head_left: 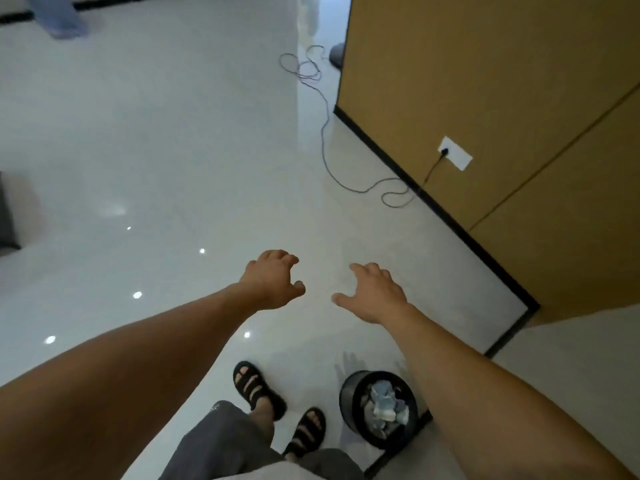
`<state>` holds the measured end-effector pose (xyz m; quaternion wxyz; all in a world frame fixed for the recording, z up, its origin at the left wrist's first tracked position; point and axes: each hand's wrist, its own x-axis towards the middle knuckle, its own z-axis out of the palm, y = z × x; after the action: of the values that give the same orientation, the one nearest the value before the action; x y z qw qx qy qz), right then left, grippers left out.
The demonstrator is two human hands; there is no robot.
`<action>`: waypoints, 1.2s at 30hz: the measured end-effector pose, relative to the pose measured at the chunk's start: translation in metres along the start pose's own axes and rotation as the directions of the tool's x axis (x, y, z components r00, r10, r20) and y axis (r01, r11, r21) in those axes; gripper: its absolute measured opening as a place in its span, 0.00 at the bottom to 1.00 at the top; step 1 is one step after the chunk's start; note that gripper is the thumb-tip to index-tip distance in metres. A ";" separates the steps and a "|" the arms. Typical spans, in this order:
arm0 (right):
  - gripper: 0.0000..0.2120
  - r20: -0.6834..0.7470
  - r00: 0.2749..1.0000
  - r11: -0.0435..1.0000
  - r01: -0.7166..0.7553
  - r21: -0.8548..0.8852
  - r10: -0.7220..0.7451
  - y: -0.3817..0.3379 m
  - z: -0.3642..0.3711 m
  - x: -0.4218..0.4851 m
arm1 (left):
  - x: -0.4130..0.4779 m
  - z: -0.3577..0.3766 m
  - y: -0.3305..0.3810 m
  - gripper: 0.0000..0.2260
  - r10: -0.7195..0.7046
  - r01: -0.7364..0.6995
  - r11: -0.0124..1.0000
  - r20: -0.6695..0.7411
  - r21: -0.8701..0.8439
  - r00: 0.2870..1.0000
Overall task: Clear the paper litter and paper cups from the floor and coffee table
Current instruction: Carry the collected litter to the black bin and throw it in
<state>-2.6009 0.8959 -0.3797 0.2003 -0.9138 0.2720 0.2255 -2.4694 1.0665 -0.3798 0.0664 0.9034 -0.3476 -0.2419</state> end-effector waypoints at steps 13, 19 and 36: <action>0.39 0.218 0.804 0.726 0.593 -0.347 -0.553 -0.357 0.082 -0.055 | -0.268 -0.034 -0.282 0.29 -0.620 0.547 0.775 -0.211 -0.317 0.756; 0.39 0.270 0.649 0.549 0.753 -0.362 -0.712 -0.553 0.163 -0.126 | -0.417 -0.022 -0.419 0.29 -0.759 0.656 0.639 -0.191 -0.402 0.623; 0.39 0.530 0.342 0.143 0.913 -0.381 -0.775 -0.964 0.356 -0.202 | -0.667 -0.027 -0.749 0.28 -0.975 0.752 0.217 -0.100 -0.622 0.198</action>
<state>-2.2940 1.8962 -0.3305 0.0013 -0.8808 -0.4075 0.2411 -2.4378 2.0666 -0.3111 0.1981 0.9160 0.3409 -0.0742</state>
